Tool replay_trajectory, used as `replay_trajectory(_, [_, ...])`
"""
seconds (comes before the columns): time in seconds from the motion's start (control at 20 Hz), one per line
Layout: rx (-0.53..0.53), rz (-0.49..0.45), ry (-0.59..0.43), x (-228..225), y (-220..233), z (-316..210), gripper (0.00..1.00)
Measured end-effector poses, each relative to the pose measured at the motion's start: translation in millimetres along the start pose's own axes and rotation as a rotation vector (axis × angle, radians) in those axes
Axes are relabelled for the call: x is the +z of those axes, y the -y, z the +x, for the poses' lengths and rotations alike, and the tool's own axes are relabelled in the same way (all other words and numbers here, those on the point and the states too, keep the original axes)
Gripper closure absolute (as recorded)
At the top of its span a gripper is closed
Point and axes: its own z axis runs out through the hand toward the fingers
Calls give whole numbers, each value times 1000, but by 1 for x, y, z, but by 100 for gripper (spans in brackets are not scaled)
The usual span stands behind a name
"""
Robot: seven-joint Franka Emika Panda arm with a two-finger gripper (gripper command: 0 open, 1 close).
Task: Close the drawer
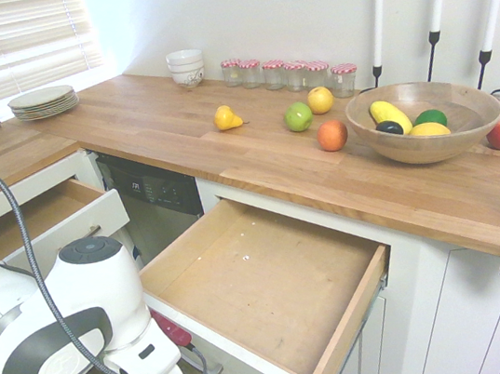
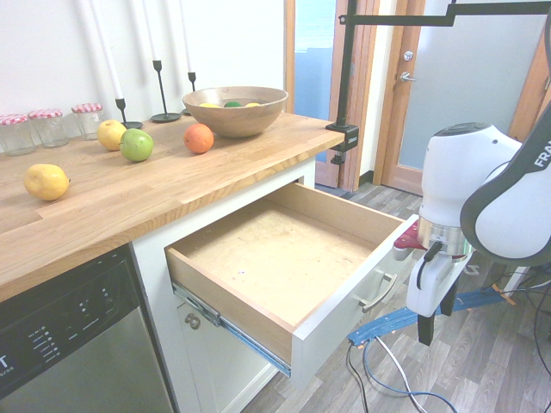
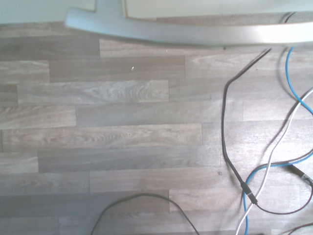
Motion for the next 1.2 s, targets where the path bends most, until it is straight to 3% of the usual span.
replay_trajectory(0.8, [-27,155,-117,14,13,21,100])
replay_trajectory(1.2, [-33,176,-146,22,22,35,100])
